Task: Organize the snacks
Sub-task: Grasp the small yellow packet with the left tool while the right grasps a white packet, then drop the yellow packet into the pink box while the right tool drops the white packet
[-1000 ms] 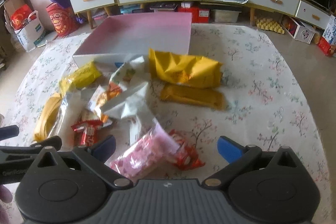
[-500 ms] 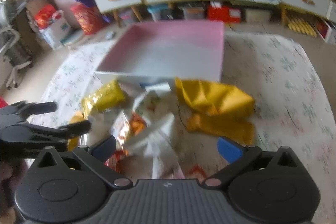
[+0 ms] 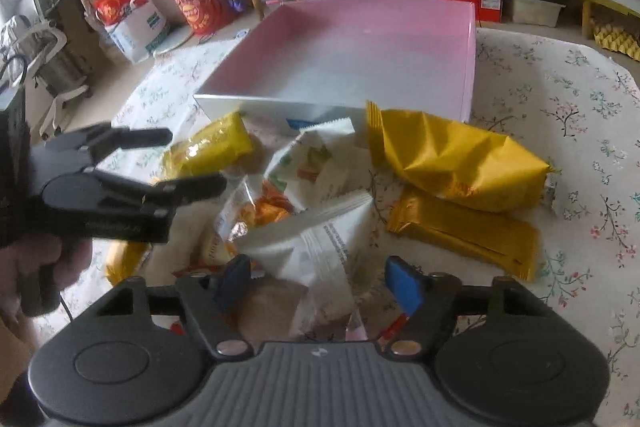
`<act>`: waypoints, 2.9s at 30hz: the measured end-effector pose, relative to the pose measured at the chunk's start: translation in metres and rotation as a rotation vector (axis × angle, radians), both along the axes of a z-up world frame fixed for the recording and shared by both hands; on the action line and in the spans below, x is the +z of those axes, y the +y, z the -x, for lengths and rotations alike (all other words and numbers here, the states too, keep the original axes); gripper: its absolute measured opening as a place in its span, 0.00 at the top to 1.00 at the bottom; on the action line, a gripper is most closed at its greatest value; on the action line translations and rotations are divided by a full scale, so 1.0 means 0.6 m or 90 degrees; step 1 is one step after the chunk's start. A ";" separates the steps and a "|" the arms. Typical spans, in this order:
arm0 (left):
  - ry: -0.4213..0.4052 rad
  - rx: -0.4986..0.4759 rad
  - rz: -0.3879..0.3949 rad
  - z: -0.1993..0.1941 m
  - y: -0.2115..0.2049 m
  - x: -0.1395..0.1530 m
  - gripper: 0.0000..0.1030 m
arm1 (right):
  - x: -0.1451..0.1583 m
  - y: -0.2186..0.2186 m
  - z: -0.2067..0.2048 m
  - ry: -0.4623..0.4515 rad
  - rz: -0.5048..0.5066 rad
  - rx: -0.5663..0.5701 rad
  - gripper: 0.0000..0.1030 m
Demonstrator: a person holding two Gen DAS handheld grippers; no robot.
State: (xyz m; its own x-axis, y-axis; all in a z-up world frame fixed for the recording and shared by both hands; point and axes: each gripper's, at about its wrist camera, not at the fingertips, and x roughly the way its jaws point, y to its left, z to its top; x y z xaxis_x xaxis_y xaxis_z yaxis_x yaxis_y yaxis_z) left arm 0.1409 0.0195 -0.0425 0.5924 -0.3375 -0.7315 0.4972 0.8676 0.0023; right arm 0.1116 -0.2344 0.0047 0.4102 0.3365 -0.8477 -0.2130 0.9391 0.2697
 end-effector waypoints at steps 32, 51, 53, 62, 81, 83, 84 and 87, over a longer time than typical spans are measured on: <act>0.031 0.121 0.129 0.012 0.048 0.067 0.62 | 0.064 -0.045 -0.006 -0.041 -0.086 -0.075 0.71; 0.191 0.141 0.167 -0.058 0.053 0.011 0.36 | 0.050 -0.070 -0.036 -0.006 -0.113 -0.103 0.70; 0.188 0.149 0.146 -0.066 0.048 0.011 0.36 | 0.048 -0.070 -0.037 -0.004 -0.112 -0.102 0.70; 0.190 0.175 0.100 -0.068 0.041 0.004 0.65 | 0.034 -0.052 -0.043 0.008 -0.095 -0.085 0.73; 0.023 0.122 0.056 -0.072 -0.018 0.116 0.81 | 0.077 -0.070 -0.067 -0.058 -0.125 -0.109 0.78; 0.011 0.117 0.069 -0.092 -0.031 0.118 0.81 | 0.077 -0.073 -0.088 -0.069 -0.120 -0.118 0.78; 0.007 0.115 0.079 -0.103 -0.037 0.116 0.81 | 0.076 -0.074 -0.104 -0.070 -0.125 -0.125 0.78; -0.011 0.110 0.079 -0.129 -0.060 0.101 0.81 | 0.068 -0.076 -0.144 -0.073 -0.136 -0.141 0.78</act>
